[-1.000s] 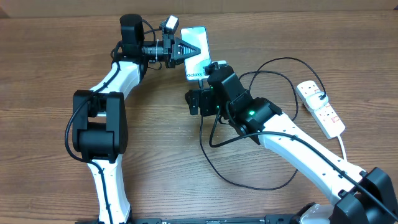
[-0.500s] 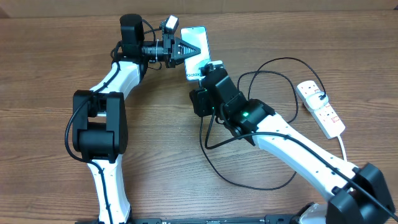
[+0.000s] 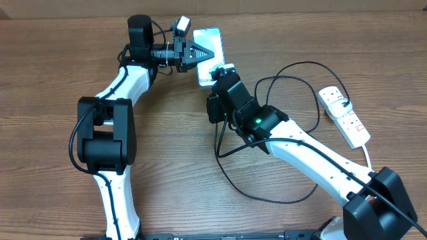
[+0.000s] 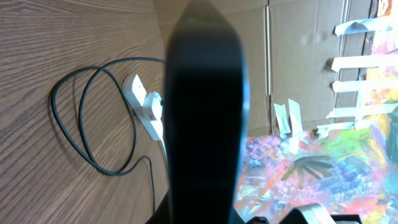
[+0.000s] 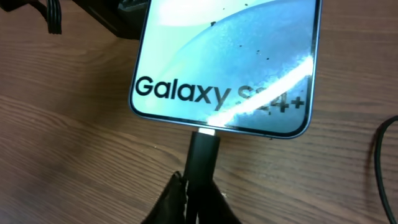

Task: Plug charger to phone and switch on socket
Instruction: 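Push the USB-C plug up into the phone's port with the right gripper, then open the right gripper to release the plug and pull away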

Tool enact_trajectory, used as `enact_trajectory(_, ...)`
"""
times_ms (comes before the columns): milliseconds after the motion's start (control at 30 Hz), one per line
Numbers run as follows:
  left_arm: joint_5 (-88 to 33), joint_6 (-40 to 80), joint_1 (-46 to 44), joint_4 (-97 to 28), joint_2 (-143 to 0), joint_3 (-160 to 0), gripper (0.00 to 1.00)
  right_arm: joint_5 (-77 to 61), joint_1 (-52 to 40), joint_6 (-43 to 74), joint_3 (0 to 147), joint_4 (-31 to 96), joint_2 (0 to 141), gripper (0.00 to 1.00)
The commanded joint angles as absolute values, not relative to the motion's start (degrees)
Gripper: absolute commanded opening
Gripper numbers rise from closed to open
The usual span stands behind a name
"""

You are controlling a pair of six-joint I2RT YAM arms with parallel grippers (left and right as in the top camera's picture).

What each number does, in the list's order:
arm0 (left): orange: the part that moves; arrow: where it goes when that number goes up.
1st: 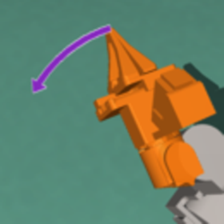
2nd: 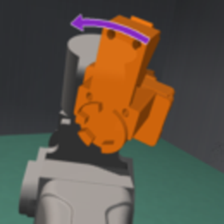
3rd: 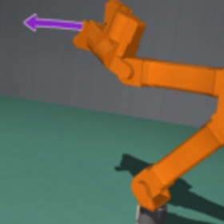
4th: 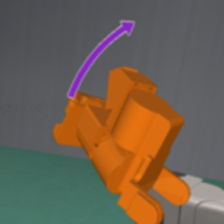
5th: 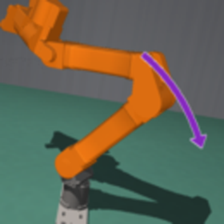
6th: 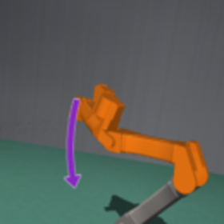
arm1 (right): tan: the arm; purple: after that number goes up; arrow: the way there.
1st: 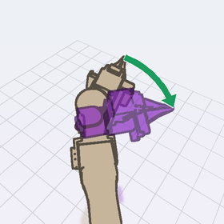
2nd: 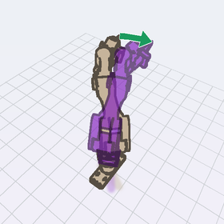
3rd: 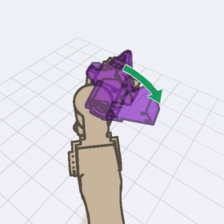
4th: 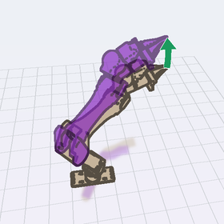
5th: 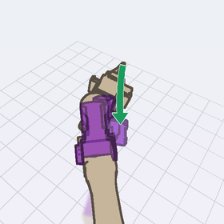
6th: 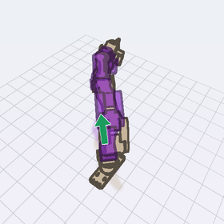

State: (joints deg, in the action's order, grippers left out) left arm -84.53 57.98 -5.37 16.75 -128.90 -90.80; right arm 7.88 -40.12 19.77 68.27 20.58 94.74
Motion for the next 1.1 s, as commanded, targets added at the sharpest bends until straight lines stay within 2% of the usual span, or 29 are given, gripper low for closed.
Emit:
enact_trajectory(0,-88.92,55.22,-5.78,17.02,-127.61,-91.61,0.04,8.60,-40.12,18.98,68.64,17.23,94.54,0.04)
enact_trajectory(700,-90.56,55.27,-9.91,16.53,-127.61,-91.61,0.04,10.85,-38.87,17.63,68.93,2.74,94.52,0.04)
enact_trajectory(833,-90.54,54.57,-10.20,16.56,-127.61,-91.61,0.04,10.35,-38.74,18.31,68.93,7.64,94.52,0.04)
enact_trajectory(1067,-90.56,45.17,-10.31,16.56,-127.61,-91.61,0.04,6.66,-38.74,18.28,69.10,10.00,92.90,0.07)
